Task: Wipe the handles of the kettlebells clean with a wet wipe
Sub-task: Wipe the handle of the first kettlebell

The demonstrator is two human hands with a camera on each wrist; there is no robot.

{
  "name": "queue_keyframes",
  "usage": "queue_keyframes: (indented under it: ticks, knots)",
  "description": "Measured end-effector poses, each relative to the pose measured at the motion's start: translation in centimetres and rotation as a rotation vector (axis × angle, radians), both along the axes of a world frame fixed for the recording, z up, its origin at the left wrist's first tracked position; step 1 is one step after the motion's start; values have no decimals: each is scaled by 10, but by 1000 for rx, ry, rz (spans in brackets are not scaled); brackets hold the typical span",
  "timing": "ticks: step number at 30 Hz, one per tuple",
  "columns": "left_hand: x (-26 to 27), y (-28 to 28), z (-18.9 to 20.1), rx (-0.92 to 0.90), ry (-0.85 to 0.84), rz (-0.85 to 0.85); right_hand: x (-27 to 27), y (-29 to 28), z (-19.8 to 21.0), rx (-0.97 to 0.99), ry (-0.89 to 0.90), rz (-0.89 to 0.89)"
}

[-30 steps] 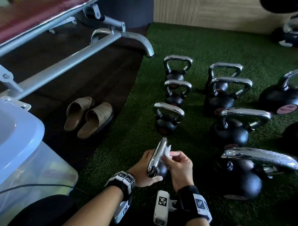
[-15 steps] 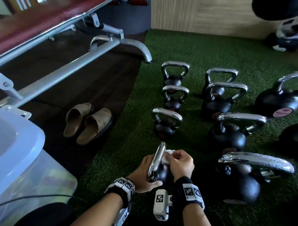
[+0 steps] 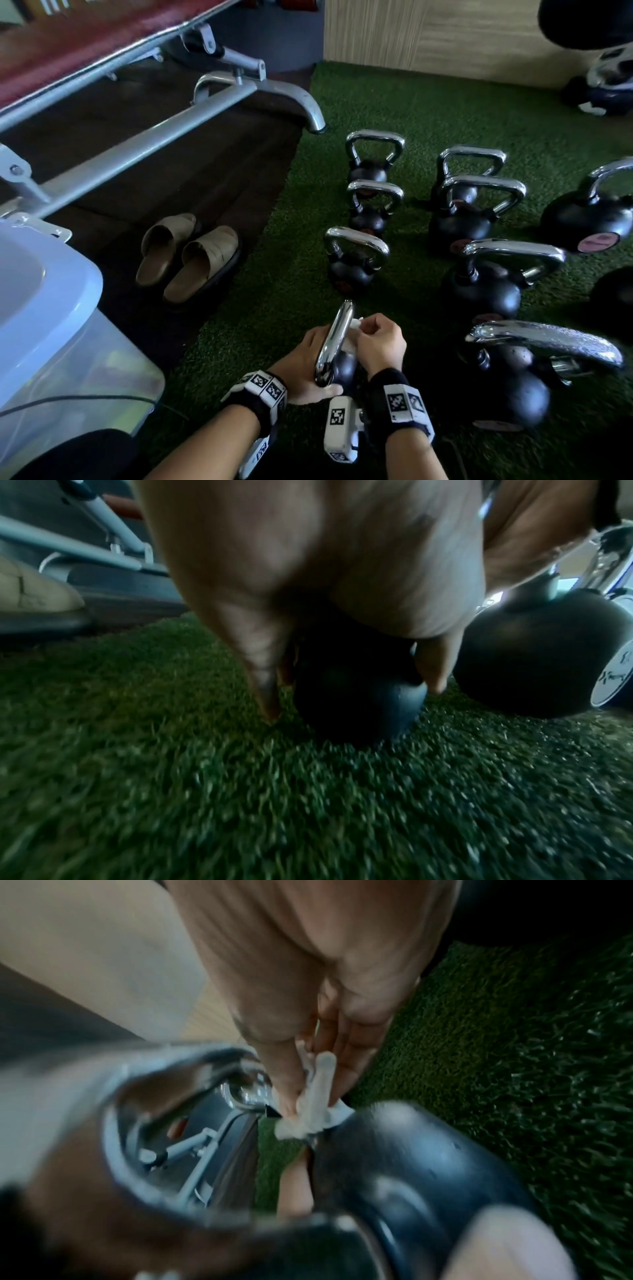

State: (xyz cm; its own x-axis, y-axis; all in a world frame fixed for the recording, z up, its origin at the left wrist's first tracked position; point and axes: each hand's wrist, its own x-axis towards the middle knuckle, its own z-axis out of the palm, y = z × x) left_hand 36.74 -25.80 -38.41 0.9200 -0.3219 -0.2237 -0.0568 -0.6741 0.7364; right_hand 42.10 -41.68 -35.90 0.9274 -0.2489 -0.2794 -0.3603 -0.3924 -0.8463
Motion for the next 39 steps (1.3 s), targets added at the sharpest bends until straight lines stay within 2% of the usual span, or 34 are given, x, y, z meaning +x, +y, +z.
queue_keyframes:
  ticks: [3, 5, 7, 9, 10, 12, 14, 15, 19, 26, 31, 35, 39]
  knots:
    - [8, 4, 22, 205, 156, -101, -2, -18, 6, 17, -121, 62]
    - [21, 9, 42, 194, 197, -75, -1, -26, 13, 10, -239, 163]
    - [31, 16, 67, 168, 161, 97, 5, -29, 20, -55, -314, 301]
    - [40, 20, 88, 61, 178, 253, 10, -26, 26, -108, -326, 425]
    - [40, 20, 97, 55, 184, 231, 12, -24, 27, -128, -326, 477]
    - [34, 14, 113, 230, 186, 115, 16, -21, 31, -157, -327, 565]
    - [21, 2, 112, 422, 92, 43, 21, -19, 35, -196, -322, 615]
    - [18, -3, 107, 434, 57, 54, 24, -18, 38, -219, -315, 628]
    - [21, -9, 109, 479, 50, 64, 28, -19, 43, -277, -281, 619]
    - [48, 17, 141, 650, -50, -263, -7, -35, 46, -301, -284, 548]
    - [56, 43, 141, 499, -95, -193, -27, -26, 31, -281, -331, 438]
    - [45, 52, 133, 435, -90, -184, -28, -27, 25, -290, -409, 457]
    - [36, 51, 131, 390, -104, -161, -36, -33, 27, -281, -416, 494]
